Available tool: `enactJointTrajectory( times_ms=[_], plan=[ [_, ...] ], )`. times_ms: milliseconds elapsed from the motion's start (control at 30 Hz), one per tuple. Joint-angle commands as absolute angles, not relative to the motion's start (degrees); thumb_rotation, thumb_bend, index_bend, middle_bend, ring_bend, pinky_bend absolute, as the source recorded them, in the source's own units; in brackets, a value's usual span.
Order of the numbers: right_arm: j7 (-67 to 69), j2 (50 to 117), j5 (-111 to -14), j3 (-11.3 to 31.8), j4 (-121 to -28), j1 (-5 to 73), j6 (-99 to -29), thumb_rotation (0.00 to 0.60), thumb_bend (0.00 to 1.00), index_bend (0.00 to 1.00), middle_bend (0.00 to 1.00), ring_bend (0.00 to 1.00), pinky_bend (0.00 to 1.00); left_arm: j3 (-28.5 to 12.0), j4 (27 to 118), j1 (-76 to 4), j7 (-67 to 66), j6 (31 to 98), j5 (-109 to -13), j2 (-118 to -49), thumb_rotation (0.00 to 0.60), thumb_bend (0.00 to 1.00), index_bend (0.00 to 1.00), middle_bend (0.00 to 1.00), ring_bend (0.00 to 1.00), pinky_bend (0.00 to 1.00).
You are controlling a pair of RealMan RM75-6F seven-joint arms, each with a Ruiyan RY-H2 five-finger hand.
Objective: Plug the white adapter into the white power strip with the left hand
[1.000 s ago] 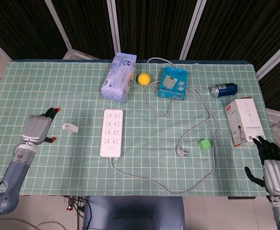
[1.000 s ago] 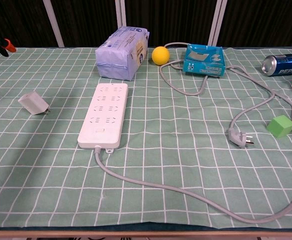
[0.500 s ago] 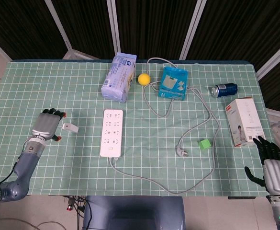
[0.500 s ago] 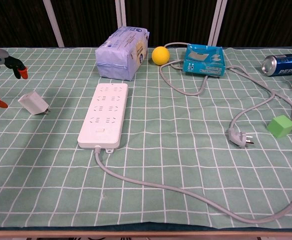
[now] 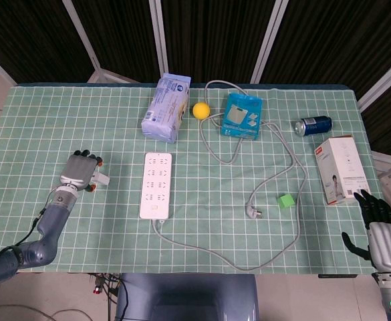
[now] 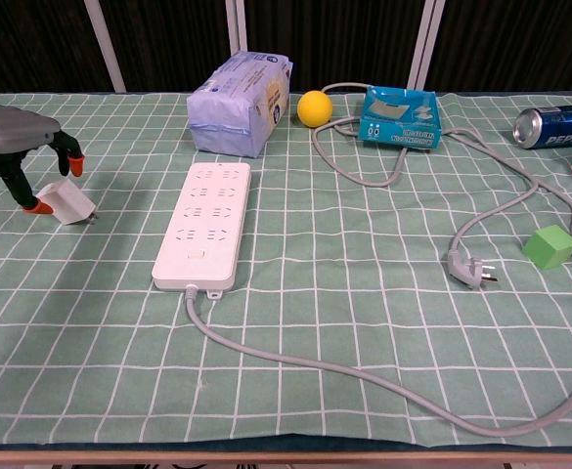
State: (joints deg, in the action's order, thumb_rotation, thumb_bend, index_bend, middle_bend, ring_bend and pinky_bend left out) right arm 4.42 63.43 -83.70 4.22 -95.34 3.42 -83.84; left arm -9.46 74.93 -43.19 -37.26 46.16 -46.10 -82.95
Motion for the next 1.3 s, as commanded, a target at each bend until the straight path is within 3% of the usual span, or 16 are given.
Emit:
enactJointTrajectory(
  times_ms=[33, 567, 833, 1300],
  plan=[
    [4.39, 63.4, -83.68, 4.21, -95.4, 3.43, -83.79, 0.6, 0.4, 0.0, 0.0, 0.0, 0.04, -8.85, 74.25, -43.7, -36.64, 45.58, -45.81, -83.37, 0.6, 0.21, 0.37, 0.33, 0.14, 0.19],
    [4.39, 63.43, -83.71, 4.26, -95.38, 3.42, -83.86, 0.6, 0.4, 0.0, 0.0, 0.0, 0.04, -6.76, 73.09, -44.22, -33.69, 46.07, -46.11, -83.69, 0.6, 0.27, 0.44, 0.4, 0.15, 0.2],
    [4.33, 63.37, -83.55, 4.24, -95.58, 3.4, -83.73, 0.6, 0.4, 0.0, 0.0, 0.0, 0.04, -6.68, 71.88, -43.92, -31.51, 48.06, -47.95, -85.3, 0.6, 0.47, 0.54, 0.51, 0.19, 0.25],
    [4.8, 63.15, -83.49, 4.22, -95.79, 3.42, -83.52, 0.6, 0.4, 0.0, 0.0, 0.0, 0.04, -8.62, 78.27, -44.91, -34.21, 53.34, -48.93, -82.4, 0.6, 0.61, 0.6, 0.59, 0.23, 0.28]
  ],
)
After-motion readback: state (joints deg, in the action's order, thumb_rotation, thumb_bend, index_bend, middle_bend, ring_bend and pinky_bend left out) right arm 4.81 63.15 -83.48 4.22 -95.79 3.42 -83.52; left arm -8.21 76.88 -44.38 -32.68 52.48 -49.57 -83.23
